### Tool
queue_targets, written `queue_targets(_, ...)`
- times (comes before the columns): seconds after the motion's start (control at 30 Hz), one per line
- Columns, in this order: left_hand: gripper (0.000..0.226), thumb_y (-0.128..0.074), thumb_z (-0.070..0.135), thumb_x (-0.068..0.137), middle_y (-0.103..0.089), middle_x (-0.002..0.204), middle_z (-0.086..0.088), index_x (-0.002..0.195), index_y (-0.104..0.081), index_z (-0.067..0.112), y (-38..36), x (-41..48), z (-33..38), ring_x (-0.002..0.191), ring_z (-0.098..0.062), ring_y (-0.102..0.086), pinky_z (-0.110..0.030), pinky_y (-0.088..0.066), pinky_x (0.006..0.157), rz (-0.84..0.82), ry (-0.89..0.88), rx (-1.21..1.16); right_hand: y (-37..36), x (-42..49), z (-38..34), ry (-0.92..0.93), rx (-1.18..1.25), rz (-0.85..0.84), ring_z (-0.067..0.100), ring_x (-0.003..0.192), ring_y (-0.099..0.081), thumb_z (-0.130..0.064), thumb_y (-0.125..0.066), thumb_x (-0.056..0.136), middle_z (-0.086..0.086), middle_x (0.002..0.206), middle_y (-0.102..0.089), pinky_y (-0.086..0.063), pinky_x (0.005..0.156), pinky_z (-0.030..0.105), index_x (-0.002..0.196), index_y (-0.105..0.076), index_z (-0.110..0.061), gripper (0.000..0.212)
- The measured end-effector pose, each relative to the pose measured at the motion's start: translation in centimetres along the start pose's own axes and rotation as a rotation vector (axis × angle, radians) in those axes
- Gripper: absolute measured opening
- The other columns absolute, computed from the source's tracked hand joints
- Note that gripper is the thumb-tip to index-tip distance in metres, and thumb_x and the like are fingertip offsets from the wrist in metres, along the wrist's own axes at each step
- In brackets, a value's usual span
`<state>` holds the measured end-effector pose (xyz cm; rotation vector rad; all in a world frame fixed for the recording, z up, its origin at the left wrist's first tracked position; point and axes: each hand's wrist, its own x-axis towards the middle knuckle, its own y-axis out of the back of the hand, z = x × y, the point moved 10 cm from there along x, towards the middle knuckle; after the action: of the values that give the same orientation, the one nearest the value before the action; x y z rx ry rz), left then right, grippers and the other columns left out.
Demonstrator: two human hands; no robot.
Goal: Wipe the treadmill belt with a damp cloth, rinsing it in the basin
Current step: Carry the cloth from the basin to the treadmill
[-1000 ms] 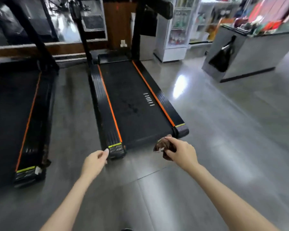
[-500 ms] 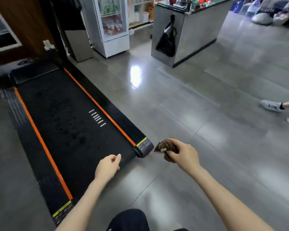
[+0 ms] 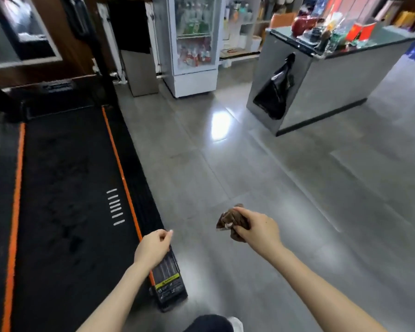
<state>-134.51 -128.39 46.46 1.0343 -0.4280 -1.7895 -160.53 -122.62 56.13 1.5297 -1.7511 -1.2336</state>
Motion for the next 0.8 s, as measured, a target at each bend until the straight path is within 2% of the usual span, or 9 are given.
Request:
queue_targets(0.2,0.036,-0.042,0.045,0.096,-0.068,0.069,0.005,0.078,-0.062,0.021,2.8,8.8,4.9,0.067,-0.013,-0.063,-0.029,-0.047,0.064,0.157,0.184,-0.133,3.2,17.2,-1.7,0.213,-0.059,-0.144,0.020,0.099,-0.061,-0.023,-0.060,0.080,-0.008,0.104,-0.069,-0.045,0.073,0.029,0.114,-0.060,-0.039,0.038)
queue_targets(0.4,0.041,-0.044,0.044,0.095,-0.068,0.068,-0.003,0.072,-0.060,0.015,7.1,21.7,9.6,0.066,-0.020,-0.063,-0.038,-0.050,0.067,0.327,0.279,-0.265,4.8,35.1,-6.0,0.420,-0.116,-0.202,0.018,0.100,-0.060,-0.029,-0.059,0.085,-0.008,0.107,-0.068,-0.042,0.070,0.026,0.122,-0.056,-0.038,0.038)
queue_targets(0.53,0.038,-0.044,0.040,0.097,-0.067,0.065,0.000,0.069,-0.059,0.018,10.8,29.3,13.1,0.063,-0.016,-0.062,-0.033,-0.046,0.062,0.423,0.331,-0.296,5.8,45.8,-9.2,0.534,-0.135,-0.264,0.018,0.101,-0.060,-0.028,-0.059,0.083,-0.008,0.107,-0.067,-0.048,0.076,0.029,0.121,-0.056,-0.039,0.040)
queue_targets(0.63,0.037,-0.044,0.041,0.097,-0.066,0.065,0.000,0.067,-0.056,0.021,13.6,34.3,14.9,0.062,-0.015,-0.061,-0.033,-0.046,0.061,0.471,0.392,-0.321,6.4,53.5,-11.7,0.594,-0.133,-0.302,0.019,0.099,-0.060,-0.026,-0.059,0.081,-0.008,0.105,-0.068,-0.047,0.076,0.029,0.117,-0.058,-0.039,0.039)
queue_targets(0.8,0.037,-0.044,0.045,0.095,-0.067,0.068,0.001,0.071,-0.060,0.021,18.4,43.4,16.8,0.064,-0.015,-0.062,-0.036,-0.049,0.065,0.608,0.506,-0.380,5.4,66.6,-17.2,0.769,-0.201,-0.363,0.021,0.104,-0.060,-0.032,-0.059,0.084,-0.006,0.113,-0.066,-0.045,0.079,0.028,0.122,-0.056,-0.035,0.039)
